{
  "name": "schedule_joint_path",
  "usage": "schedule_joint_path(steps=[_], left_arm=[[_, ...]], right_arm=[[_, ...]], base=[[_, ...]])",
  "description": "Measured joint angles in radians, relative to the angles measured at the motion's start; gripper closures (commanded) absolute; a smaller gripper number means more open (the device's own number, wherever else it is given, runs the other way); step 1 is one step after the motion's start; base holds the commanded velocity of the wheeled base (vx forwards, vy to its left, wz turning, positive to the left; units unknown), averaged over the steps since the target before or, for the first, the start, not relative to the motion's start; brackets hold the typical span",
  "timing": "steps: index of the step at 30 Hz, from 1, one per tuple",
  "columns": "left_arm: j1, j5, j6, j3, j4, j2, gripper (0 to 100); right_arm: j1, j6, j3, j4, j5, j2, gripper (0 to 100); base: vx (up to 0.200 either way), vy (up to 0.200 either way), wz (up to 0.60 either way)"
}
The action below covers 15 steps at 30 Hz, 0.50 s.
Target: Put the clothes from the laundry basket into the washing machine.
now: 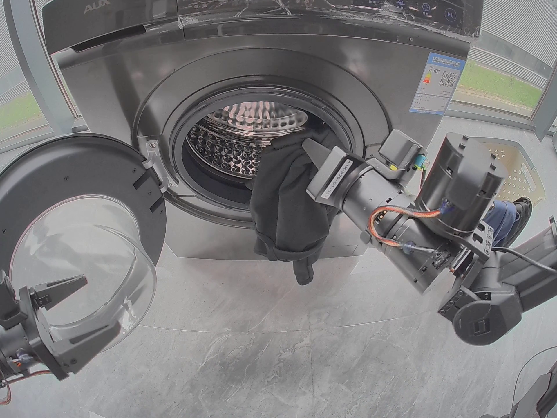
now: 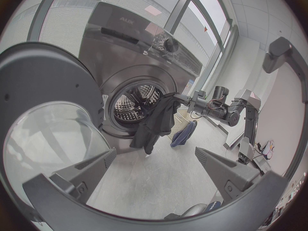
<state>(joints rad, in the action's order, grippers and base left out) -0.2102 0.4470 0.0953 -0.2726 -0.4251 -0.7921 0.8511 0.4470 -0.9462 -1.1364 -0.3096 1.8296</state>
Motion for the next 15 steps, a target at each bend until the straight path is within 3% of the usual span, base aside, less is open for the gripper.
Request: schedule_joint_path(steps=[6,15], left_arm=[[-0.161,-0.108,0.028,-0.014,-0.145,-0.173,0],[-0.254,-0.136,0.063,-0.059,-0.301,-0.397,0]], right_arm=[[0.020,0.000,-0.020,-0.010,-0.003,0.028,100],[0.031,-0.003,-0.024,-0.027,0.002,0.041,100]], base=[[0.000,0.000,0.00],[0.000,0.000,0.00]])
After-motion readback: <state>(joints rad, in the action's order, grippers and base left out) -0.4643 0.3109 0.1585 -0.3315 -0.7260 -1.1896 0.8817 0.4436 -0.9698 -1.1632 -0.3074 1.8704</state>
